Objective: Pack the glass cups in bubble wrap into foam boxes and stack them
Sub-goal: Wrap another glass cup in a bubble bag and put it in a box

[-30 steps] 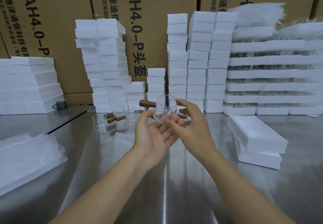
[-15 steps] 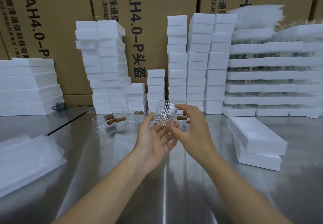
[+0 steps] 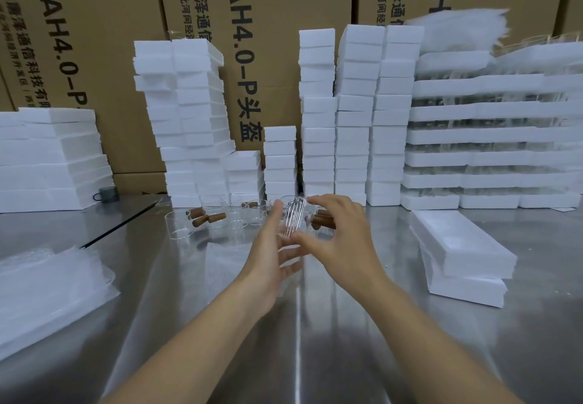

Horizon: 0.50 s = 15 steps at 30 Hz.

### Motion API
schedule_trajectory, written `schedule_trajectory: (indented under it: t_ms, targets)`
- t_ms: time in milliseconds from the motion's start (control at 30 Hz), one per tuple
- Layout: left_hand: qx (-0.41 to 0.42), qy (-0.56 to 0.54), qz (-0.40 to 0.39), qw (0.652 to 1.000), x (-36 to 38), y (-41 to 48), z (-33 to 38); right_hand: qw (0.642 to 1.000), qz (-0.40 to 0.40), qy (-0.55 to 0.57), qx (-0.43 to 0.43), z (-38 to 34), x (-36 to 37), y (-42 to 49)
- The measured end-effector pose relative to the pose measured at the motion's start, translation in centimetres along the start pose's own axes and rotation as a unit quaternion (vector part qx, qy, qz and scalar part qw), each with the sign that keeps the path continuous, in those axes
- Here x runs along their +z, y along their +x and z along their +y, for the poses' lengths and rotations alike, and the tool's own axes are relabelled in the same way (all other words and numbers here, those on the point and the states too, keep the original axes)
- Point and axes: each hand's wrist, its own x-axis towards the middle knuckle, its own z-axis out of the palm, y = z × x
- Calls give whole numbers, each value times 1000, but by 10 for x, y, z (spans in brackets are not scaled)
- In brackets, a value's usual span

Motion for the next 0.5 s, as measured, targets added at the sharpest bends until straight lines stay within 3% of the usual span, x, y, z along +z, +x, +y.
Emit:
schedule_trajectory:
  t_ms: [100,200,333,400,500]
  targets:
    - [35,34,11,999,-6,3,-1,999,-31,-10,33,1,0,0]
    - [68,65,39,995,-12,10,-1,989,-119,-10,88,0,-2,-3]
    - [140,166,83,973,-21,18,-2,976,-177,-74,101,-2,-2,-2]
    - [142,202,90,965,-23,23,-4,971,-194,-22,137,-3,-3,-1]
    - [161,224,108,955,-25,26,-6,949,-158,88,260,-4,-9,1]
